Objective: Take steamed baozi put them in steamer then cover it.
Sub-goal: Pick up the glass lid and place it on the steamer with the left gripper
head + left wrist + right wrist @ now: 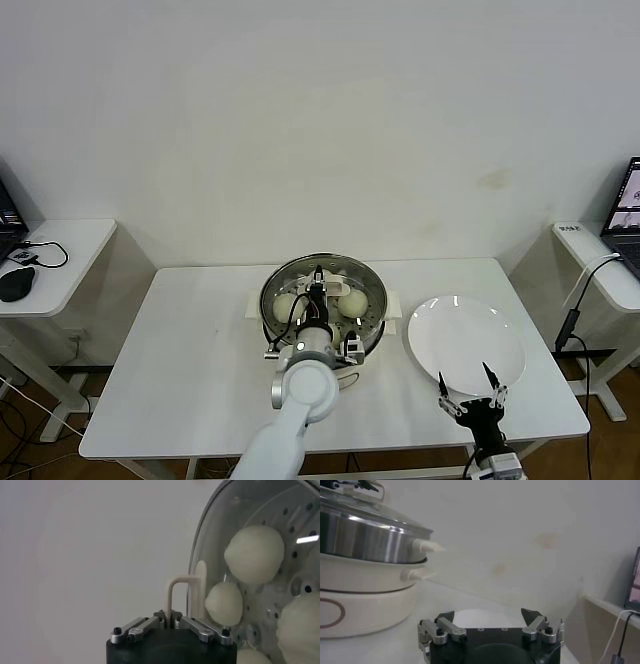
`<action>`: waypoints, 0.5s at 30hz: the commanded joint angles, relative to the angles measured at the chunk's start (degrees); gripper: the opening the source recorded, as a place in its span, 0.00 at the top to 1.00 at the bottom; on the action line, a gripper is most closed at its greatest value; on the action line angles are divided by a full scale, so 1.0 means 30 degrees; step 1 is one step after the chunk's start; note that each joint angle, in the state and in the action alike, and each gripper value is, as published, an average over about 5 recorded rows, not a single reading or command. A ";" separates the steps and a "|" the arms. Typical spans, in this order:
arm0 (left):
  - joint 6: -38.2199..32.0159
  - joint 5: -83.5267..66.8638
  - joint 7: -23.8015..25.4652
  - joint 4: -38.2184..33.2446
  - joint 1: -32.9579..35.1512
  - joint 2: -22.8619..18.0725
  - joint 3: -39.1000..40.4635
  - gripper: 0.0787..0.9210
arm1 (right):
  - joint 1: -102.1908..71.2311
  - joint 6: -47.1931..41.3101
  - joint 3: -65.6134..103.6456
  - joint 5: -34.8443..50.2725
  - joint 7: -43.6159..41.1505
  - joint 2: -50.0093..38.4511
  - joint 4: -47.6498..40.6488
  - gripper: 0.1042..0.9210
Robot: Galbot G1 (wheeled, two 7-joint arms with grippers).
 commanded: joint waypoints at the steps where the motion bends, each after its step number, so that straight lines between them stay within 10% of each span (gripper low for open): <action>1: -0.0067 -0.0082 -0.0207 0.0039 0.0122 -0.0033 -0.0016 0.93 | -0.0026 0.0009 -0.0032 -0.0035 -0.0001 0.0008 0.0032 0.12; 15: -0.0228 -0.0491 0.0029 -0.3500 0.1816 0.0664 0.0578 0.56 | -0.0225 -0.0046 -0.0058 -0.0199 -0.0009 0.0013 0.0211 0.12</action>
